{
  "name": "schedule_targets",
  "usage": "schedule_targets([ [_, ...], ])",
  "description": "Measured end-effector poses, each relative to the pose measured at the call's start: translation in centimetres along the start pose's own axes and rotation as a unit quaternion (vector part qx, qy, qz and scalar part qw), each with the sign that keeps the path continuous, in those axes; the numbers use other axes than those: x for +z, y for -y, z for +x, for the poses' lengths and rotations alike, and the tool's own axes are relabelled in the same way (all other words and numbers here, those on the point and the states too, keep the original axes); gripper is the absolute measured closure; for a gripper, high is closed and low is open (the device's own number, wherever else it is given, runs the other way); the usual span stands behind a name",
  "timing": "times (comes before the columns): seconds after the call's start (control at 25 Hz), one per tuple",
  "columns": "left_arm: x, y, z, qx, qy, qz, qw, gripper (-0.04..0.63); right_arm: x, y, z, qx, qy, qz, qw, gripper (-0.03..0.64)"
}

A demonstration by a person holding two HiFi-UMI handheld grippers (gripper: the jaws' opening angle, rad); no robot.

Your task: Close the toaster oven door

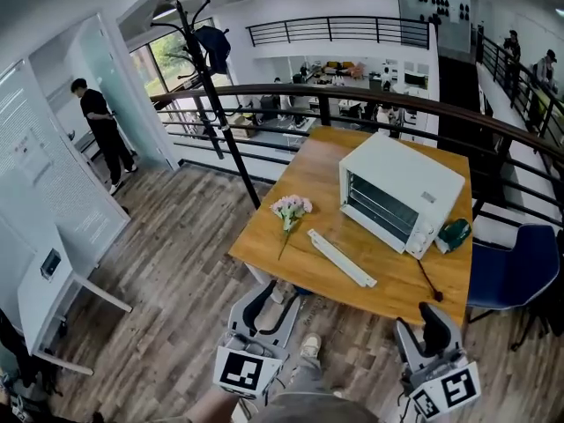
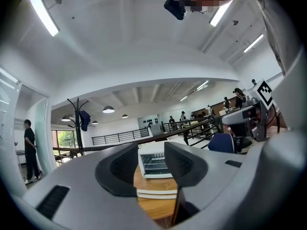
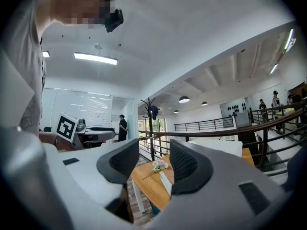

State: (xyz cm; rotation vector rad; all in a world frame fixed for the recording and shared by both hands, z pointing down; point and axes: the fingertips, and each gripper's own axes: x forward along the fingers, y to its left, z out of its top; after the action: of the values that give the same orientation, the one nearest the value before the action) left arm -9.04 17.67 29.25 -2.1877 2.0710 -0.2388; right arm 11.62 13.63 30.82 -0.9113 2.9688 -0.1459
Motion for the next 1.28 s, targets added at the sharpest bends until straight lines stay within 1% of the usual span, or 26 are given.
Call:
schedule_targets([
  [0.16, -1.6, -1.3, 2.9, -0.012, -0.013, -0.007, 0.9998, 0.419, -1.6, 1.5, 2.3, -0.010, -0.021, 0.009, 1.000, 0.419],
  [0.36, -3.9, -4.9, 7.4, -0.021, -0.027, -0.005, 0.9994, 0.419, -3.6, 3.1, 7.4, -0.022, -0.062, 0.005, 0.998, 0.419],
  [0.48, -6.3, -7.0, 10.5, -0.034, -0.048, -0.004, 0.9983, 0.419, -5.5, 4.3, 10.5, -0.035, -0.091, 0.014, 0.995, 0.419],
  [0.56, -7.9, -8.4, 12.8, -0.045, -0.066, 0.001, 0.9968, 0.419, -6.6, 5.4, 12.7, -0.051, -0.103, 0.023, 0.993, 0.419],
  [0.64, -9.7, -9.7, 14.9, -0.059, -0.086, 0.005, 0.9946, 0.419, -8.0, 6.3, 14.5, -0.067, -0.126, 0.024, 0.990, 0.419],
  [0.76, -12.5, -11.6, 18.4, -0.082, -0.111, 0.009, 0.9905, 0.419, -11.0, 7.7, 17.1, -0.077, -0.168, 0.030, 0.982, 0.417],
  [0.92, -16.2, -14.1, 22.3, -0.108, -0.139, 0.022, 0.9841, 0.419, -14.1, 8.9, 20.7, -0.092, -0.189, 0.055, 0.976, 0.417],
  [1.04, -19.6, -15.0, 24.9, -0.127, -0.163, 0.024, 0.9780, 0.410, -16.6, 9.8, 22.3, -0.107, -0.209, 0.068, 0.970, 0.417],
  [1.16, -23.4, -15.2, 27.2, -0.149, -0.193, 0.029, 0.9694, 0.402, -19.3, 10.8, 23.2, -0.124, -0.233, 0.090, 0.960, 0.417],
  [1.28, -26.8, -14.5, 28.4, -0.179, -0.222, 0.033, 0.9578, 0.397, -22.1, 11.3, 23.1, -0.144, -0.263, 0.106, 0.948, 0.416],
])
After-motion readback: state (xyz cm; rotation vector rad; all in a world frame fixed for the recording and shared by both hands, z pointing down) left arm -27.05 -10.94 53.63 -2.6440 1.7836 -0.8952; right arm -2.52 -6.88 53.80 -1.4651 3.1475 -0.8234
